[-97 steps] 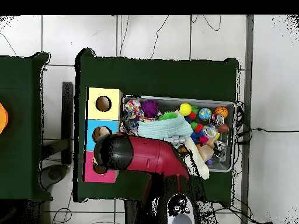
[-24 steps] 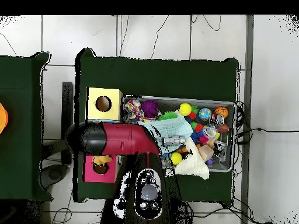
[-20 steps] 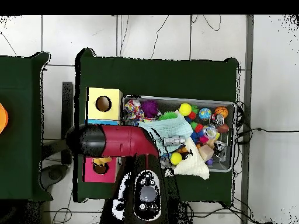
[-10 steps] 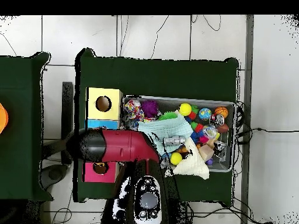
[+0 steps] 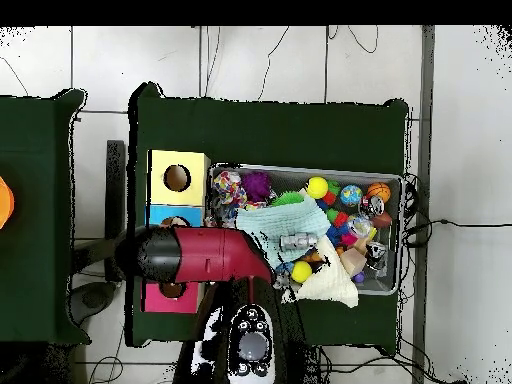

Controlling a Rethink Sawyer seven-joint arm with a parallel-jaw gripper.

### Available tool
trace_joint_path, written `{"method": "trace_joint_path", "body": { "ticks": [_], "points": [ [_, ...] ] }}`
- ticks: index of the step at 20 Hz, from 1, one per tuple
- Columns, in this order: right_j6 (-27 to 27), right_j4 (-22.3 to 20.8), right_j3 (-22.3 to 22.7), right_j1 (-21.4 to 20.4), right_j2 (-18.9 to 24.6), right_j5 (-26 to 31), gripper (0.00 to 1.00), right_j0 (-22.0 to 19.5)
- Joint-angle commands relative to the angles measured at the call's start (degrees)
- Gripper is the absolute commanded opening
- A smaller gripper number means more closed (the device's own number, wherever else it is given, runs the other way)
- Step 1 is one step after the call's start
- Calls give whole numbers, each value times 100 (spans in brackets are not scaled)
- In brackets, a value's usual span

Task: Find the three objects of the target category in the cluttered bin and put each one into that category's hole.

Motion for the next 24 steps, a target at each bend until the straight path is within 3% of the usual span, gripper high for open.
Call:
{"method": "trace_joint_path", "body": {
  "ticks": [1, 12, 24],
  "points": [
    [1029, -122, 134, 238, 45, -22, 0, 149],
    [1477, 41, -26, 343, -220, 59, 0, 685],
    [1193, 31, 294, 484, -212, -488, 0, 516]
  ]
}}
